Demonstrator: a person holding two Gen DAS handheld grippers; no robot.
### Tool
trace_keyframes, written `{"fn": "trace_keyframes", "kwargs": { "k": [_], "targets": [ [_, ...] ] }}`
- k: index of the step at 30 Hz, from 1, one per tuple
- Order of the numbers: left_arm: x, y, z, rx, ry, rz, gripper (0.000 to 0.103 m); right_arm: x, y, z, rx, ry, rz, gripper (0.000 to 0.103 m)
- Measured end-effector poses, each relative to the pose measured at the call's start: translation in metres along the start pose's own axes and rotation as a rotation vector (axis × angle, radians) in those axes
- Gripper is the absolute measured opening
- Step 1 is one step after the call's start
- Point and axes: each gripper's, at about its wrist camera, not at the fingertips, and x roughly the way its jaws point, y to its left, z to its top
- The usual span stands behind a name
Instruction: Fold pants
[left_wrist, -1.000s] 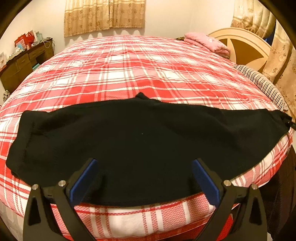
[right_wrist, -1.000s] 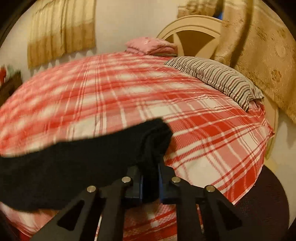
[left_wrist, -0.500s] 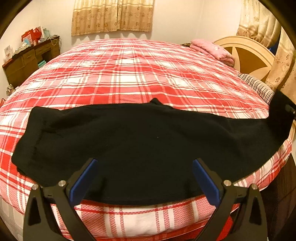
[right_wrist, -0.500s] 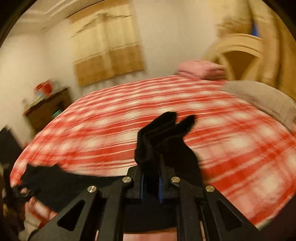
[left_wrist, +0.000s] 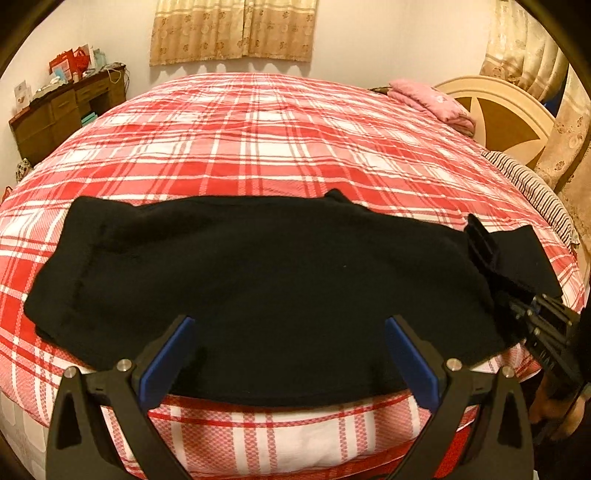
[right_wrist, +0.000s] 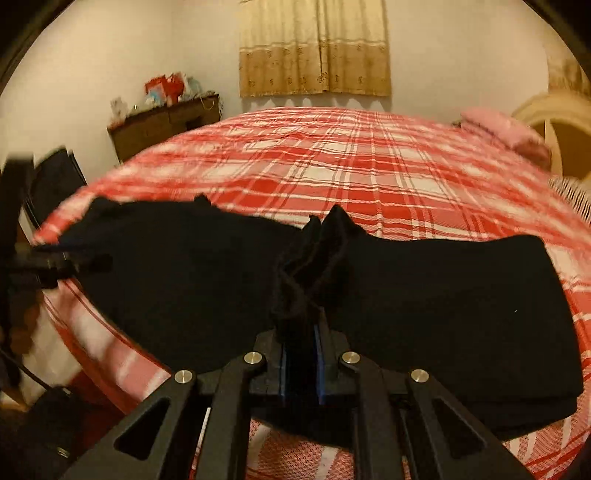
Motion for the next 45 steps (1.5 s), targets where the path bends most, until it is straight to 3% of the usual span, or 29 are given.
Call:
{"fn": "trace_keyframes", "kwargs": {
  "k": [2,3,4,6,9,11,14,15,19,22,25,26,28,29,33,36,38,40,43,45],
  "targets": [
    [0.003,0.001,0.000,-0.005,0.008,-0.004,0.103,0.001,0.002,-0.003,0.000,-0.004,-0.003,0.021],
    [0.005,0.002,-0.001,-0.008,0.011,-0.007,0.103,0.003,0.005,-0.004,-0.001,-0.008,0.014,0.035],
    [0.006,0.002,-0.002,-0.010,0.016,-0.008,0.103,0.002,0.009,-0.006,-0.005,-0.012,0.044,0.055],
    [0.005,0.002,-0.002,-0.004,0.018,-0.009,0.103,-0.002,0.026,-0.012,-0.058,-0.001,0.079,0.075],
    [0.002,0.003,-0.002,0.007,0.002,0.004,0.103,-0.009,0.042,-0.014,-0.142,0.024,0.080,0.077],
    [0.001,0.005,-0.002,0.005,-0.003,0.005,0.103,-0.021,0.027,-0.008,-0.037,-0.006,0.170,0.077],
    [0.002,0.007,-0.002,0.002,-0.003,0.009,0.103,-0.032,-0.016,0.010,0.182,-0.082,0.222,0.075],
    [0.002,0.008,-0.002,0.002,-0.002,0.009,0.103,-0.031,-0.027,0.016,0.224,-0.101,0.203,0.068],
    [0.002,0.006,-0.001,0.004,0.001,0.005,0.103,-0.003,-0.072,0.043,0.363,-0.092,0.129,0.017],
    [0.000,0.004,-0.001,0.016,0.000,0.014,0.103,0.014,-0.073,0.052,0.392,-0.043,0.192,0.017],
    [-0.002,0.007,-0.001,0.025,-0.018,0.024,0.103,0.003,-0.047,0.050,0.272,-0.053,0.110,0.018],
    [0.001,0.008,-0.001,0.020,-0.011,0.023,0.103,0.003,-0.038,0.047,0.244,-0.047,0.092,0.023],
    [0.006,0.008,-0.001,0.010,0.007,0.015,0.103,0.009,-0.023,0.040,0.211,-0.030,0.072,0.063],
    [0.010,0.008,-0.002,0.006,0.019,0.009,0.103,0.010,-0.019,0.037,0.204,-0.032,0.064,0.067],
    [0.008,0.007,-0.004,0.017,0.019,0.013,0.103,0.027,-0.008,0.030,0.192,-0.014,0.015,0.067],
    [0.004,0.012,-0.004,0.005,0.008,0.017,0.103,0.035,-0.011,0.026,0.190,0.003,-0.028,0.039],
    [0.003,0.017,-0.003,-0.005,0.005,0.022,0.103,0.030,-0.029,0.026,0.281,0.003,0.077,0.031],
    [0.004,0.022,-0.003,-0.019,0.006,0.026,0.103,0.028,-0.055,0.024,0.398,0.019,0.170,0.014],
    [0.006,0.027,-0.004,-0.047,0.015,0.013,0.103,0.023,-0.083,0.019,0.511,0.013,0.232,0.012],
    [0.005,0.025,-0.004,-0.038,0.013,0.015,0.103,0.015,-0.088,0.022,0.503,0.003,0.213,0.012]
  ]
}}
